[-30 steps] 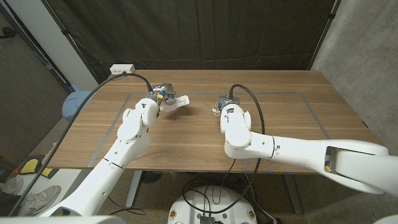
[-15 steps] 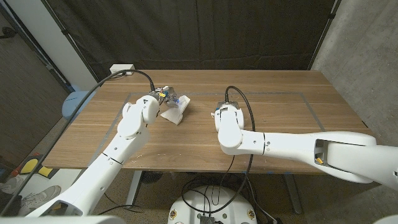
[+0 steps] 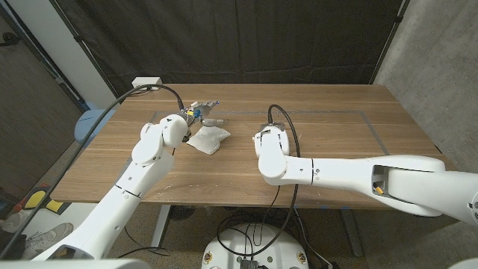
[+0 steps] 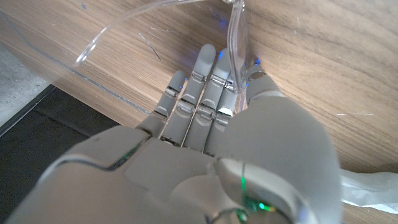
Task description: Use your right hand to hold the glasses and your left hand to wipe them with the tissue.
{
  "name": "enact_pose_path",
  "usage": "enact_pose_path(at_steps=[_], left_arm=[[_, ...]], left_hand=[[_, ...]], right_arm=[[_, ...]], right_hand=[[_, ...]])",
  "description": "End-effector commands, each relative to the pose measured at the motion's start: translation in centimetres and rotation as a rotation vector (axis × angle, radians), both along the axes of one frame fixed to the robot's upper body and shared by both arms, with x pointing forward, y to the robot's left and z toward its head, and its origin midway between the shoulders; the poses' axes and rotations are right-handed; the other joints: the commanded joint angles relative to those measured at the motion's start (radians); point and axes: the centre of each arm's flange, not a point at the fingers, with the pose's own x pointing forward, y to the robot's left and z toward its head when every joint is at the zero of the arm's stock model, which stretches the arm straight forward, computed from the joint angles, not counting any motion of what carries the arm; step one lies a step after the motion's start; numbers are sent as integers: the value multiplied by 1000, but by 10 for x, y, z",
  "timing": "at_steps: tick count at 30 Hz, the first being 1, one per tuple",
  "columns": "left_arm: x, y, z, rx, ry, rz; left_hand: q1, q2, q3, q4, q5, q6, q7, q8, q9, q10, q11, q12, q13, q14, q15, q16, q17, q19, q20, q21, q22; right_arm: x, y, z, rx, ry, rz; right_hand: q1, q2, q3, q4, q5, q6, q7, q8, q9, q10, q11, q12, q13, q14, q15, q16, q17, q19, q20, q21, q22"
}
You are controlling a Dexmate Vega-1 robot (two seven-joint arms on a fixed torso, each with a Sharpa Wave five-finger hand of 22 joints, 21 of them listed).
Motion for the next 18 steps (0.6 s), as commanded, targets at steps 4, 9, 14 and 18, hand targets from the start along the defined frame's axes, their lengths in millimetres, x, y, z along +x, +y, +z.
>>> enact_pose_path(at_steps=[4,9,14,18], left_arm=[[-22,6,6,-163,-208,-193],[-24,8,6,-181,-233,-214],[-26,9,7,-196,-250,-231],[-28,10,7,-202,-261,-237]], left_hand=[[-9,30,-1,-6,-1,-21,3,21,0,-38,-4,19,-5,-15,-14,12,-9,-149,-1,-7,4],[-8,38,1,-15,-7,9,-3,30,-2,-15,-12,28,-9,-1,-32,16,-19,-142,-7,-7,3],[-6,39,2,-19,-9,12,-4,30,-2,-8,-10,30,-10,1,-34,16,-23,-142,-8,-8,3],[-5,41,3,-22,-11,19,-2,32,-3,-2,-9,32,-12,6,-38,17,-27,-140,-8,-8,3]], right_arm=[[1,-3,0,22,-22,-3],[2,-3,1,16,1,-8],[2,-4,1,11,27,-9],[3,-4,2,9,66,-13]], right_hand=[[-48,10,-24,26,-3,-70,-21,-43,-22,-75,14,-59,-44,-58,-85,-102,-101,-2,6,29,-15],[-135,-26,-50,53,15,-223,-21,-147,-63,-262,40,-171,-111,-170,-54,-246,-235,-27,26,49,-32],[-183,-44,-72,69,28,-326,-27,-221,-71,-387,41,-193,-152,-250,-18,-317,-289,-47,38,49,-42],[-223,-57,-94,84,37,-393,-27,-268,-71,-487,49,-195,-184,-324,11,-357,-316,-71,50,42,-45]])
